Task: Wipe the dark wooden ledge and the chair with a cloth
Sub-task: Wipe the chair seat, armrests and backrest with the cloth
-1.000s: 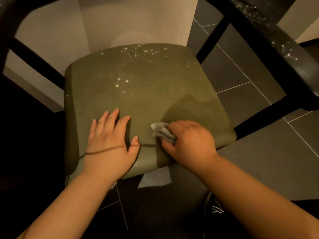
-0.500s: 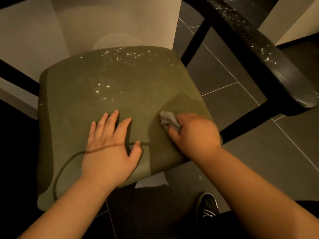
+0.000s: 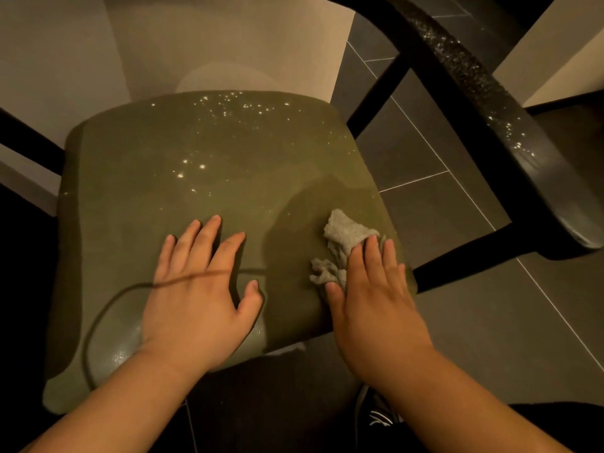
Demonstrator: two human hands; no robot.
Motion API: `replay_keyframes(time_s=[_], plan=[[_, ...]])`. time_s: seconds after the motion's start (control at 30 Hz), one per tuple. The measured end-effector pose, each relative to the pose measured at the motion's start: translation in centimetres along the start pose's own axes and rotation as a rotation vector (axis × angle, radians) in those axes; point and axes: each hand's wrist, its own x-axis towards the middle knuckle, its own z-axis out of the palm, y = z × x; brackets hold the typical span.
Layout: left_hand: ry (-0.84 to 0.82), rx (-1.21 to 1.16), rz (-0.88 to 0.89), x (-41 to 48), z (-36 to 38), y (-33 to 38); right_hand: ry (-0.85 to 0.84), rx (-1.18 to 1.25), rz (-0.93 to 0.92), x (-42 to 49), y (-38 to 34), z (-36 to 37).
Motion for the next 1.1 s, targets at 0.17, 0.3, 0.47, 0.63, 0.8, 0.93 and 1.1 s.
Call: replay_keyframes(time_s=[0.17,0.3,0.47,0.63,0.8,0.93,1.1], plan=[[0.015,0.007,0.002,0.0,0.1,0.1,0.044,-0.045,0.052,2.8,0.1,0.2],[0.012,0.0,0.005,-0.2,0.1,0.2,0.071,0.008,0.072,6.3,0.6,-1.0],[0.01,-0.01,0.009,-0.2,0.1,0.0,0.015,-0.066,0.105,3.5,0.7,-0.8],[0.006,-0.03,0.017,-0.2,0.0,0.0,0.084,-0.019,0.163,5.4,1.6,-0.4],[0.012,-0.03,0.02,-0.2,0.1,-0.1,0.206,0.094,0.081,10.9,2.6,-1.2],[0.004,-0.026,0.015,-0.2,0.1,-0.1,0.17,0.042,0.025,7.5,3.0,-0.5],[0.014,-0.02,0.012,-0.1,0.1,-0.1,0.183,0.053,0.022,8.1,2.9,-0.3]])
